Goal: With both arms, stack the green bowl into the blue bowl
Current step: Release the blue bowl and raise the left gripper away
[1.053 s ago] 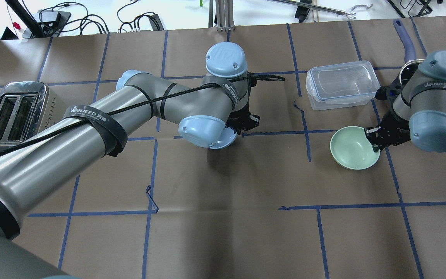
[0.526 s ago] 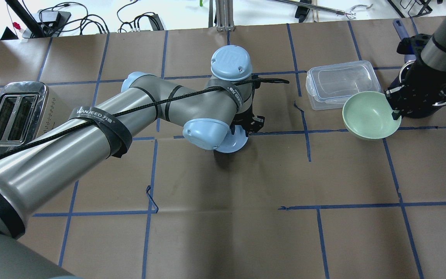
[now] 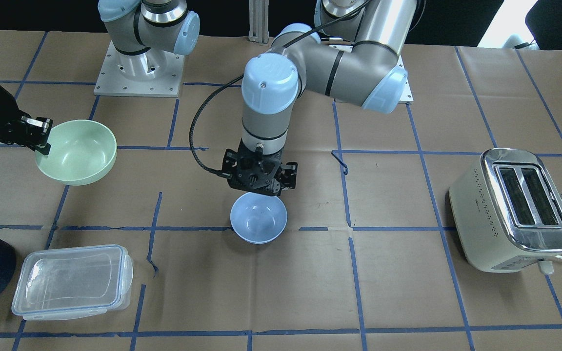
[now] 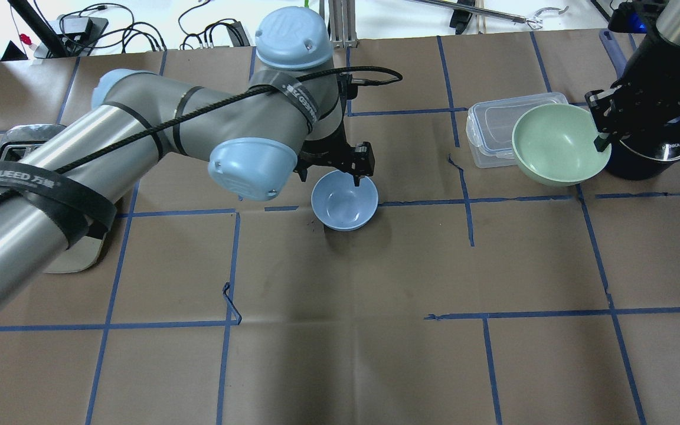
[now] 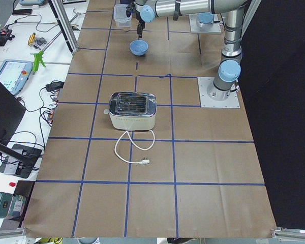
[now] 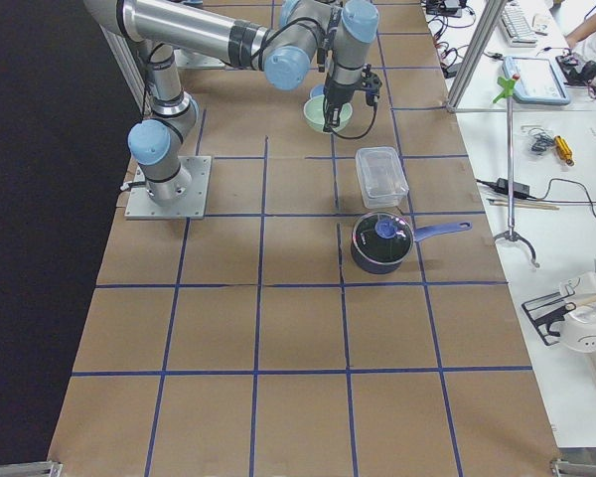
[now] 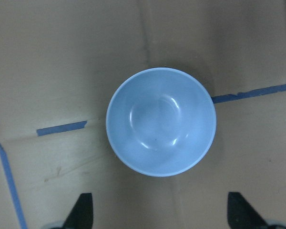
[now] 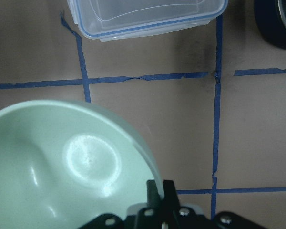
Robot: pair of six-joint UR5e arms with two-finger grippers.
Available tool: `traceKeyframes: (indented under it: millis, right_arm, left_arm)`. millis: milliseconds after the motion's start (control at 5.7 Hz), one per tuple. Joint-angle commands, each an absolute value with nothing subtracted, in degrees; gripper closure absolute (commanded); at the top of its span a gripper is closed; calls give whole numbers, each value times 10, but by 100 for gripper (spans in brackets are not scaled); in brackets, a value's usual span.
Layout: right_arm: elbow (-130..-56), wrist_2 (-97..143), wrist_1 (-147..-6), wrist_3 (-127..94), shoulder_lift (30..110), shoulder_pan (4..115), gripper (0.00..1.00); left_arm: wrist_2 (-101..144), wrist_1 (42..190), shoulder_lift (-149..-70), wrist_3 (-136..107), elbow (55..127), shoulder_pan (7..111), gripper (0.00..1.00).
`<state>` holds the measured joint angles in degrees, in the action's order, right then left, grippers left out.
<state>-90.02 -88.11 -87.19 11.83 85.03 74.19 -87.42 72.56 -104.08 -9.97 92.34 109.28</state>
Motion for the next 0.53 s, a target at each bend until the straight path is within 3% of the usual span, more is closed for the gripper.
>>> traceKeyframes:
  millis: [0,351]
  right_arm:
    - [-898,-852,-908,10,829,811,93]
    - [-897,-850,-983,-180,796,957,93]
  left_arm:
    - [-879,835,-944,-84,924,1026,2]
    - [-873,847,-894,-15,926,948,2]
